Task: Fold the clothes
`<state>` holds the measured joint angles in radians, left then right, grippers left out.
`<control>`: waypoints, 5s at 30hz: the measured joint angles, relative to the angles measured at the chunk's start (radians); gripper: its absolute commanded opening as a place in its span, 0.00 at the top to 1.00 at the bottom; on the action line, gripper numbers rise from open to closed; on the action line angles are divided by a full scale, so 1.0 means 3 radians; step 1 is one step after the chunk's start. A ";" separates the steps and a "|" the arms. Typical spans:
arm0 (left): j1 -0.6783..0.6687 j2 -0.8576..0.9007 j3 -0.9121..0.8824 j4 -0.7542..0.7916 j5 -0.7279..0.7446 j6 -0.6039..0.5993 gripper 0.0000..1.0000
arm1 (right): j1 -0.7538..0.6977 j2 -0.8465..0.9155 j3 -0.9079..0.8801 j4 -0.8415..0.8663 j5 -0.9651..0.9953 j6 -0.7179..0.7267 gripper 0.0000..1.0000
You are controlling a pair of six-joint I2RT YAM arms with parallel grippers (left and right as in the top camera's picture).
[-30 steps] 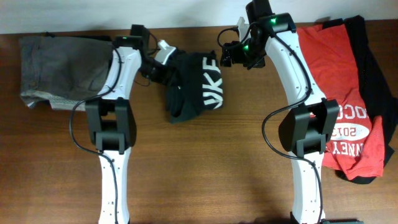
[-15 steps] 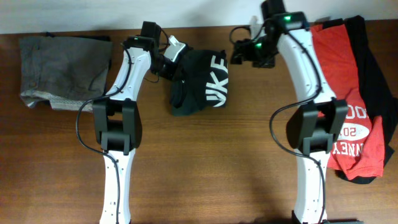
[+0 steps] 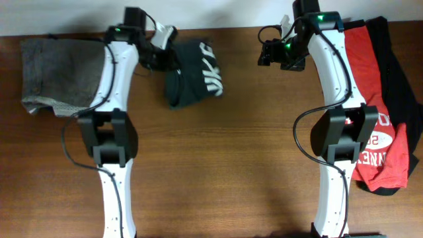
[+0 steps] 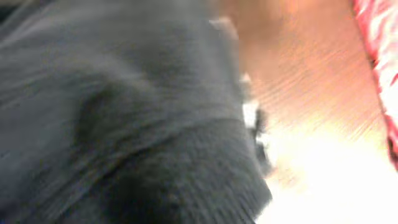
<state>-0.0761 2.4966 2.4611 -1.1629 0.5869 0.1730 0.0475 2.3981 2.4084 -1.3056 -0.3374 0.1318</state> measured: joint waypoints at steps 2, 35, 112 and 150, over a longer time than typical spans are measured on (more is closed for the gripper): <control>0.0045 -0.0141 0.0019 0.0001 -0.0006 -0.0065 0.99 | 0.0000 0.0000 0.0000 -0.0001 0.0000 -0.0001 0.18; 0.1719 -0.0544 0.0072 0.0801 -0.0327 -0.1985 0.99 | 0.0000 0.0000 -0.0244 -0.0013 0.0013 -0.0090 0.18; 0.1558 0.0490 0.0558 0.0118 -0.2413 0.0563 0.01 | 0.0000 0.0000 -0.0245 0.0089 0.0011 -0.0093 0.07; 0.1249 -0.0599 0.1394 -0.0752 -0.1104 0.0191 0.01 | -0.0036 -0.0487 0.2363 -0.1289 0.0023 -0.0443 0.01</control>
<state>0.2985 2.3169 2.8792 -1.3884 0.2558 0.2302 0.0368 2.2520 3.1172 -1.6924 -0.3305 -0.0010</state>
